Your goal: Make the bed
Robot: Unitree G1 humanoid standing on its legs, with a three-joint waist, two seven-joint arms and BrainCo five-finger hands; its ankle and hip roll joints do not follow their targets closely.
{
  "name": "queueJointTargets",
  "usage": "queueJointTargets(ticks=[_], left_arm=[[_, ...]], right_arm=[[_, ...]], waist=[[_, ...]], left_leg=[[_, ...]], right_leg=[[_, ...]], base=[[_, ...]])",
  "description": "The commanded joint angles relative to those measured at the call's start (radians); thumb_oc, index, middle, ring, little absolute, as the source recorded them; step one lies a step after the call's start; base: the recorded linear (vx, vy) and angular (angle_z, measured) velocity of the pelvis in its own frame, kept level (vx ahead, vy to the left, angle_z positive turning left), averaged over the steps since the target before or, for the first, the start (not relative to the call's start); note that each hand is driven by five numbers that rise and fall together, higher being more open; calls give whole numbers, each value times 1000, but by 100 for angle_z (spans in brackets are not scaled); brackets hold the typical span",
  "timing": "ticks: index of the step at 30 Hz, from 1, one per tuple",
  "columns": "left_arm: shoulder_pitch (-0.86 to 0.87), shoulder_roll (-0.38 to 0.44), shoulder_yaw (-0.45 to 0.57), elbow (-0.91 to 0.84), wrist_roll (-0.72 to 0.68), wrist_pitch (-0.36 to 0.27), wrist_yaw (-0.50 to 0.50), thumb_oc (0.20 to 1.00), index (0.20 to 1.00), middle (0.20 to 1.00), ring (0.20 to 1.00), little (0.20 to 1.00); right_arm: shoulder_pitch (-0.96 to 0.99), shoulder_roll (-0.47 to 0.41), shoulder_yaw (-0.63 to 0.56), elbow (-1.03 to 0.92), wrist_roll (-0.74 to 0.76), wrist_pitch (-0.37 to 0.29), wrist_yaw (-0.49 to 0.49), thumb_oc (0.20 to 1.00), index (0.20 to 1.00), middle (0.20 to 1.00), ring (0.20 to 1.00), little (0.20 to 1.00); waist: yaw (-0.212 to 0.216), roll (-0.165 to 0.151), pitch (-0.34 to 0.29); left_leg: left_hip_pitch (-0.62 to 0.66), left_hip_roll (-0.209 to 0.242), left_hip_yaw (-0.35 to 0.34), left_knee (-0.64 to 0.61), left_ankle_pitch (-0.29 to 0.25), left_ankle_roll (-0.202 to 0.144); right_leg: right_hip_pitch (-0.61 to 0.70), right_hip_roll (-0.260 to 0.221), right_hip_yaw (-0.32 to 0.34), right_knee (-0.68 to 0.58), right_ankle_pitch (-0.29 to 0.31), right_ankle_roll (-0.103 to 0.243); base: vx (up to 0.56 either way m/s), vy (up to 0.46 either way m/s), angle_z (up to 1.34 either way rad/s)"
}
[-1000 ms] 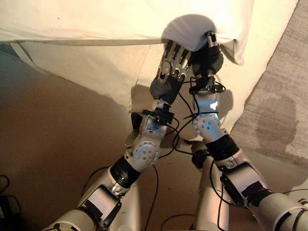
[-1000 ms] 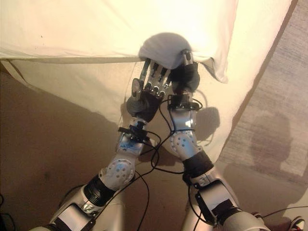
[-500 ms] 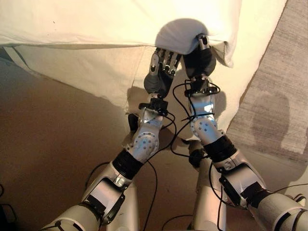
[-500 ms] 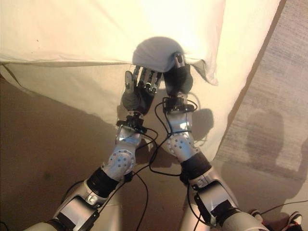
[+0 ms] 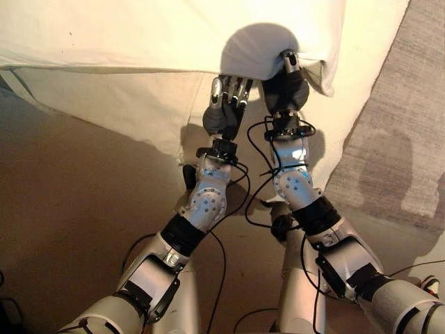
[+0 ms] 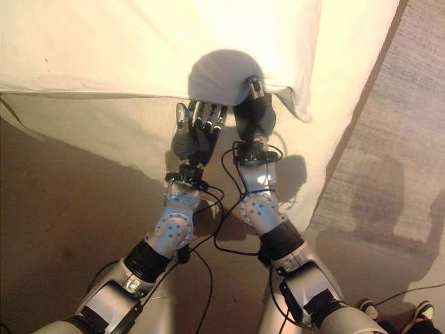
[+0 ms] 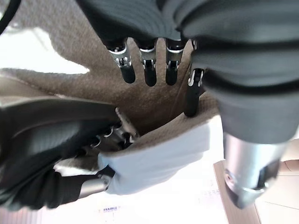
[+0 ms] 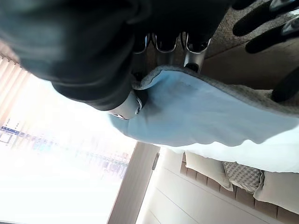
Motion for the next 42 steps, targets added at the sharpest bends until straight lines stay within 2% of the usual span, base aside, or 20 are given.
queueJointTargets(ticks=[1, 10, 16, 17, 20, 25, 29, 35, 36, 42], left_arm=[[-61, -2, 24, 10, 27, -29, 2, 1000, 1000, 1000, 1000, 1000], [-96, 52, 111, 29, 28, -54, 21, 1000, 1000, 1000, 1000, 1000], [-132, 123, 149, 61, 31, -72, 43, 1000, 1000, 1000, 1000, 1000], [-135, 160, 173, 71, 38, -73, 48, 1000, 1000, 1000, 1000, 1000], [-134, 197, 195, 85, 46, -73, 54, 1000, 1000, 1000, 1000, 1000], [-118, 312, 238, 96, 74, -74, 67, 1000, 1000, 1000, 1000, 1000], [-127, 431, 219, 106, 145, -45, 66, 1000, 1000, 1000, 1000, 1000], [-157, 520, 211, 137, 164, -37, 54, 1000, 1000, 1000, 1000, 1000], [-159, 554, 211, 140, 165, -37, 50, 1000, 1000, 1000, 1000, 1000], [-146, 586, 242, 150, 163, -47, 53, 1000, 1000, 1000, 1000, 1000]], right_arm=[[38, -15, -24, -114, -9, -39, 84, 200, 200, 200, 200, 200], [39, -32, -33, -101, -7, -32, 88, 200, 200, 200, 200, 200], [46, -42, -31, -88, -12, -23, 83, 200, 200, 200, 200, 200], [51, -47, -27, -90, -11, -15, 87, 200, 200, 200, 200, 200], [59, -53, -25, -90, -18, -7, 90, 200, 200, 200, 200, 200], [94, -82, -21, -95, -30, 14, 98, 200, 200, 200, 200, 200], [133, -127, -20, -108, -43, 34, 104, 200, 200, 200, 200, 200], [201, -149, -43, -128, -47, 42, 112, 200, 200, 200, 200, 200], [229, -152, -52, -136, -46, 45, 116, 200, 200, 200, 200, 200], [283, -168, -62, -144, -65, 53, 113, 200, 200, 200, 200, 200]], waist=[[10, -5, -20], [2, -4, -20], [2, 1, -20], [6, 5, -20], [9, 9, -20], [15, 24, -20], [15, 44, -20], [10, 52, -20], [12, 56, -20], [12, 62, -20]], left_leg=[[102, -25, 14, -1, -142, 7], [93, -24, 21, 27, -155, 12], [85, -25, 17, 39, -158, 14], [83, -25, 16, 43, -160, 15], [82, -25, 18, 47, -162, 16], [81, -33, 24, 67, -176, 24], [80, -40, 27, 83, -187, 32], [73, -48, 29, 109, -201, 40], [74, -49, 32, 111, -204, 42], [75, -54, 33, 108, -204, 45]], right_leg=[[-53, 4, 41, 65, 116, 131], [-63, 4, 56, 78, 110, 129], [-74, 1, 63, 94, 108, 131], [-76, -1, 65, 98, 107, 131], [-76, -2, 66, 100, 106, 131], [-87, -11, 78, 123, 109, 133], [-99, -19, 97, 146, 114, 137], [-107, -26, 114, 168, 107, 139], [-106, -30, 115, 168, 110, 140], [-104, -35, 116, 170, 111, 142]], base=[[1, 31, 0], [3, 19, -1], [1, 11, 0], [0, 35, 1], [1, 30, 0], [7, 67, -1], [10, 86, -2], [16, 59, 3], [12, 52, 6], [10, 52, 3]])
